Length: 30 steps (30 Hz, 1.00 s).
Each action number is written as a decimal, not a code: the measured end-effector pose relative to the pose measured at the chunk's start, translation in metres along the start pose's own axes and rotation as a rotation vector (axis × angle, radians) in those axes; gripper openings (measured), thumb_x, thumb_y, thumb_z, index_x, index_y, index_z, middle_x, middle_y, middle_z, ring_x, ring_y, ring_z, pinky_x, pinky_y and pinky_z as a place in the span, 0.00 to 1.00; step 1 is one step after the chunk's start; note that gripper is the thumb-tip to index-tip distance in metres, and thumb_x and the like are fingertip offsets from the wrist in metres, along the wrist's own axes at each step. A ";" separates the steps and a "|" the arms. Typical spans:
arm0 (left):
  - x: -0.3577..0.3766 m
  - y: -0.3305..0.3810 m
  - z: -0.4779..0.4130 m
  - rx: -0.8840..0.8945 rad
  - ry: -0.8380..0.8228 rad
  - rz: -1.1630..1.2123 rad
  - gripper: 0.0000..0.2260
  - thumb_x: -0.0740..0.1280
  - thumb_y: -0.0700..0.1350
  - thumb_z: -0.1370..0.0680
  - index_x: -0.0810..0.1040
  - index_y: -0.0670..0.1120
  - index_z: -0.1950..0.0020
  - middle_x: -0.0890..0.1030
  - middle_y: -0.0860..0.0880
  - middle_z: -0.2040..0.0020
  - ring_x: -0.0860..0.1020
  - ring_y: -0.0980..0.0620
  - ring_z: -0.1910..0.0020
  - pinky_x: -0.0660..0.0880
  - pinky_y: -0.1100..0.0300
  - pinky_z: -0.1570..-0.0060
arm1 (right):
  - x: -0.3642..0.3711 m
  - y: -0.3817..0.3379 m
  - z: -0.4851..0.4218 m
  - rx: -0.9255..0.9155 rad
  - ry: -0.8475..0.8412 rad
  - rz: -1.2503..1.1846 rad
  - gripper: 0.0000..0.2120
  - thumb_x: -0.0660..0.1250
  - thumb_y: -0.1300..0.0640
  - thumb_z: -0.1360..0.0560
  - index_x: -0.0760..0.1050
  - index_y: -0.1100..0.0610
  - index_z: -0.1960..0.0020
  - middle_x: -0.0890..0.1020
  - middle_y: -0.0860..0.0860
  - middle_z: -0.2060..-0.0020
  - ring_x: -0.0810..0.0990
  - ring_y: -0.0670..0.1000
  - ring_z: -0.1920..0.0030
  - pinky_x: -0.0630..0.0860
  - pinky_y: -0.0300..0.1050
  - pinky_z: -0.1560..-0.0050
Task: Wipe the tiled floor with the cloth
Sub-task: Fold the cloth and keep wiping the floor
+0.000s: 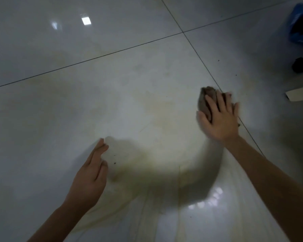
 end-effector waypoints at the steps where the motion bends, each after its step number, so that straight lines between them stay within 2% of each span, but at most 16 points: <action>1: -0.002 -0.001 0.002 0.005 0.001 -0.002 0.18 0.54 0.44 0.18 0.67 0.50 0.27 0.58 0.62 0.24 0.60 0.63 0.27 0.58 0.61 0.32 | 0.003 -0.023 0.004 0.050 0.045 -0.002 0.33 0.48 0.37 0.23 0.64 0.54 0.25 0.60 0.58 0.24 0.55 0.64 0.24 0.47 0.66 0.26; 3: -0.009 -0.006 0.007 0.008 0.048 -0.049 0.19 0.54 0.45 0.18 0.67 0.50 0.27 0.55 0.62 0.23 0.59 0.61 0.26 0.59 0.56 0.29 | 0.012 -0.085 0.024 0.003 0.152 -0.025 0.27 0.55 0.43 0.20 0.67 0.56 0.26 0.64 0.58 0.26 0.61 0.66 0.26 0.54 0.66 0.28; 5: -0.018 -0.015 0.013 -0.018 0.126 -0.117 0.19 0.54 0.44 0.17 0.67 0.47 0.27 0.55 0.58 0.22 0.56 0.57 0.25 0.57 0.49 0.27 | 0.022 -0.156 0.063 -0.201 0.177 -0.150 0.24 0.60 0.49 0.21 0.70 0.58 0.28 0.67 0.59 0.27 0.64 0.65 0.27 0.58 0.66 0.30; 8: -0.032 -0.031 0.028 -0.110 0.188 -0.202 0.21 0.55 0.44 0.19 0.66 0.40 0.27 0.58 0.46 0.23 0.56 0.47 0.23 0.55 0.43 0.26 | 0.034 -0.241 0.140 -0.645 0.000 -0.341 0.24 0.58 0.53 0.20 0.65 0.58 0.25 0.66 0.58 0.26 0.61 0.62 0.26 0.57 0.64 0.29; 10: -0.040 -0.043 0.041 -0.176 0.182 -0.243 0.23 0.54 0.45 0.20 0.66 0.37 0.27 0.59 0.41 0.23 0.57 0.42 0.24 0.54 0.42 0.26 | 0.036 -0.257 0.168 -0.943 -0.139 -0.373 0.20 0.54 0.57 0.17 0.68 0.58 0.27 0.68 0.58 0.28 0.63 0.60 0.26 0.59 0.61 0.28; 11: -0.044 -0.050 0.048 -0.203 0.177 -0.260 0.25 0.53 0.46 0.22 0.66 0.37 0.27 0.59 0.40 0.24 0.57 0.41 0.24 0.54 0.43 0.26 | 0.034 -0.252 0.164 -1.010 -0.187 -0.410 0.19 0.51 0.57 0.16 0.70 0.59 0.29 0.70 0.58 0.29 0.65 0.60 0.27 0.61 0.59 0.28; 12: -0.048 -0.056 0.056 -0.220 0.174 -0.275 0.26 0.52 0.47 0.23 0.65 0.37 0.26 0.59 0.40 0.24 0.56 0.42 0.23 0.54 0.43 0.26 | 0.030 -0.239 0.151 -1.009 -0.222 -0.449 0.20 0.49 0.56 0.15 0.71 0.60 0.29 0.70 0.58 0.29 0.66 0.60 0.28 0.62 0.57 0.27; 14: -0.055 -0.070 0.070 -0.229 0.170 -0.307 0.27 0.51 0.49 0.23 0.64 0.39 0.25 0.59 0.40 0.23 0.56 0.43 0.23 0.54 0.44 0.26 | 0.022 -0.201 0.108 -0.907 -0.159 -0.424 0.23 0.44 0.56 0.16 0.69 0.64 0.30 0.68 0.58 0.29 0.65 0.62 0.27 0.56 0.56 0.24; 16: -0.061 -0.085 0.082 -0.236 0.170 -0.337 0.27 0.50 0.49 0.23 0.63 0.40 0.25 0.60 0.42 0.23 0.56 0.45 0.23 0.54 0.45 0.26 | 0.018 -0.152 0.060 -0.700 -0.004 -0.315 0.21 0.48 0.58 0.17 0.71 0.66 0.32 0.71 0.63 0.31 0.67 0.63 0.29 0.57 0.62 0.26; 18: -0.065 -0.098 0.095 -0.252 0.165 -0.359 0.29 0.48 0.52 0.22 0.63 0.40 0.25 0.60 0.42 0.23 0.56 0.45 0.23 0.54 0.44 0.26 | 0.012 -0.124 0.029 -0.442 0.063 -0.228 0.21 0.53 0.57 0.20 0.71 0.64 0.32 0.72 0.66 0.33 0.68 0.66 0.30 0.60 0.65 0.29; 20: -0.066 -0.106 0.105 -0.276 0.170 -0.358 0.33 0.44 0.57 0.24 0.62 0.40 0.24 0.60 0.43 0.23 0.56 0.46 0.23 0.54 0.44 0.27 | 0.011 -0.143 0.023 -0.260 0.108 -0.203 0.21 0.54 0.58 0.20 0.70 0.65 0.30 0.69 0.67 0.31 0.65 0.69 0.29 0.59 0.65 0.28; 23: -0.065 -0.109 0.115 -0.317 0.178 -0.356 0.36 0.42 0.58 0.26 0.62 0.40 0.24 0.60 0.43 0.23 0.56 0.46 0.23 0.54 0.45 0.27 | 0.027 -0.236 0.075 -0.234 0.059 -0.310 0.23 0.52 0.57 0.19 0.63 0.62 0.25 0.64 0.61 0.26 0.61 0.63 0.25 0.55 0.57 0.25; 25: -0.064 -0.109 0.120 -0.345 0.161 -0.361 0.35 0.41 0.58 0.25 0.59 0.41 0.23 0.57 0.44 0.22 0.54 0.48 0.23 0.52 0.47 0.26 | 0.040 -0.297 0.152 -0.477 -0.055 -0.346 0.24 0.56 0.55 0.18 0.60 0.58 0.23 0.63 0.55 0.25 0.59 0.60 0.24 0.50 0.52 0.23; 27: -0.066 -0.109 0.122 -0.378 0.150 -0.370 0.32 0.43 0.54 0.24 0.56 0.42 0.22 0.54 0.45 0.22 0.50 0.51 0.23 0.50 0.49 0.25 | 0.049 -0.332 0.227 -0.909 -0.158 -0.356 0.20 0.55 0.56 0.18 0.67 0.56 0.27 0.66 0.53 0.26 0.60 0.58 0.24 0.48 0.50 0.23; 28: -0.068 -0.110 0.123 -0.385 0.147 -0.379 0.31 0.44 0.51 0.25 0.55 0.42 0.22 0.53 0.45 0.21 0.48 0.52 0.23 0.49 0.49 0.25 | 0.048 -0.337 0.243 -1.087 -0.195 -0.332 0.18 0.55 0.56 0.18 0.70 0.56 0.29 0.68 0.54 0.27 0.62 0.57 0.25 0.50 0.52 0.23; 30: -0.074 -0.113 0.127 -0.381 0.145 -0.402 0.31 0.45 0.49 0.25 0.54 0.42 0.22 0.51 0.46 0.21 0.47 0.51 0.22 0.48 0.50 0.24 | 0.045 -0.330 0.222 -1.278 -0.212 -0.277 0.18 0.54 0.56 0.18 0.73 0.54 0.31 0.71 0.54 0.29 0.66 0.56 0.27 0.54 0.54 0.24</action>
Point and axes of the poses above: each hand's wrist, its own z-axis away from the middle knuckle, its own x-axis out of the palm, y = z × x, the point moved 1 cm from there along -z, towards the middle knuckle
